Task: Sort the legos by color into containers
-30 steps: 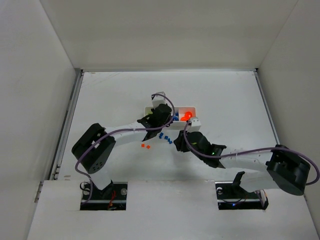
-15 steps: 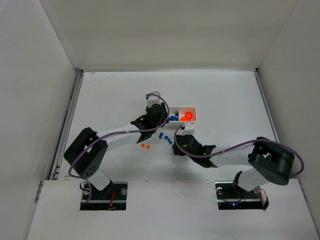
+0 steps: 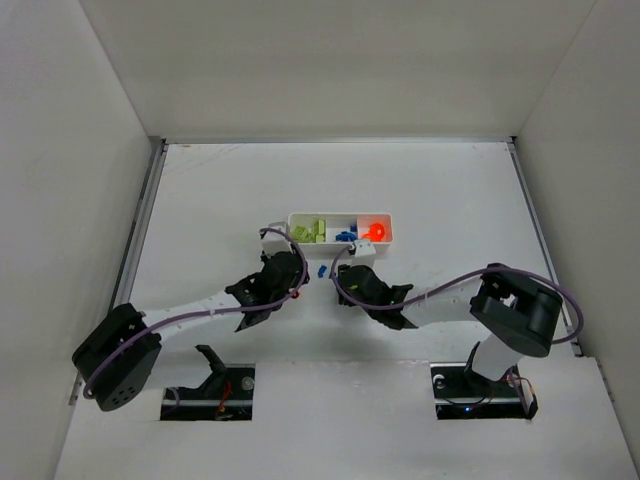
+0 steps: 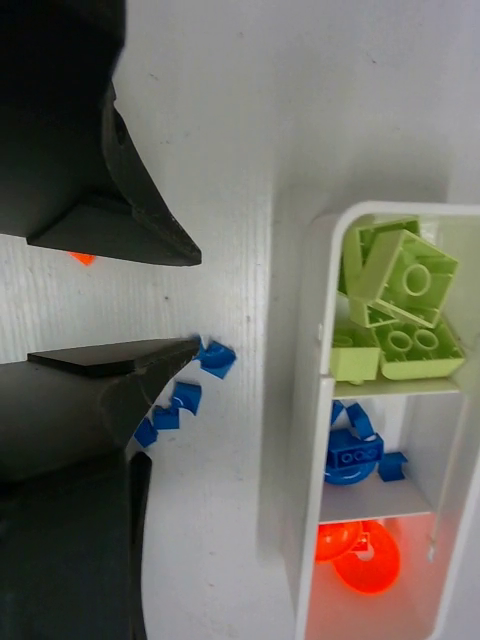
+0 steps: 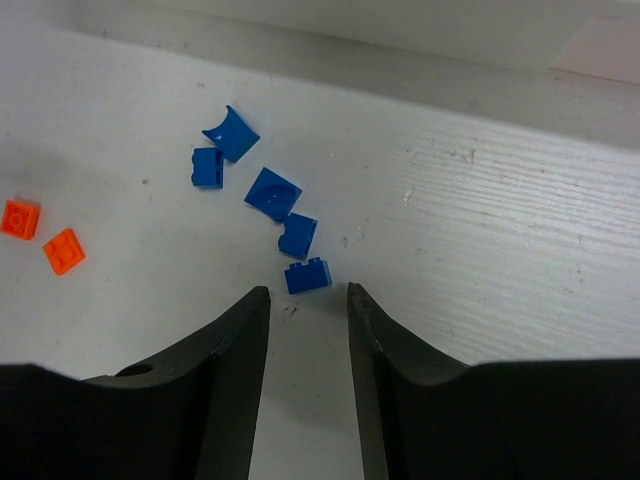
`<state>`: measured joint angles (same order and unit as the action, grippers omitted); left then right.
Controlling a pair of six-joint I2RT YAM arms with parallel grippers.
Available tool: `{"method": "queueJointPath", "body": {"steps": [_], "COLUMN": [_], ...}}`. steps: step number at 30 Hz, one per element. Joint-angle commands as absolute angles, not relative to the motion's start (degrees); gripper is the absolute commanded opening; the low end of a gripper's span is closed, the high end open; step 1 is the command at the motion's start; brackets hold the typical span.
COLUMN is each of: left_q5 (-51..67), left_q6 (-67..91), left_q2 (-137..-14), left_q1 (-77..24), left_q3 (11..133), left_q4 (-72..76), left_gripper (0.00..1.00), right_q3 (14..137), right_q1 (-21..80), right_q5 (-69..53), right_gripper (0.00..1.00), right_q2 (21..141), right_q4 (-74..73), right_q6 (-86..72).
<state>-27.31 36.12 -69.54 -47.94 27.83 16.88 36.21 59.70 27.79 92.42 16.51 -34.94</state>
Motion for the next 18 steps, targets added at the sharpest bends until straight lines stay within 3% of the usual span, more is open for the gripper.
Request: {"method": "queueJointPath", "body": {"steps": [1,9,18], "left_q5": [-31.2,-31.03,-31.11], "left_q6": [38.14,38.41,38.76], "left_q2": [-66.1,-64.51,-67.85], "left_q1": [-49.43,-50.32,-52.07], "left_q3": [25.49,22.94,23.55], "left_q4": [16.26,15.73,15.99], "left_gripper": [0.32,0.34,0.34], "right_q3": [38.32,41.66,42.36], "right_q1": [60.16,61.48,62.27], "right_q5": [31.11,34.98,35.15], "right_gripper": [0.42,0.39,0.23], "right_q2": [93.86,97.12,96.69], "right_q4": [14.86,11.08,10.28], "right_q6": [-34.19,-32.96,-32.7]}}
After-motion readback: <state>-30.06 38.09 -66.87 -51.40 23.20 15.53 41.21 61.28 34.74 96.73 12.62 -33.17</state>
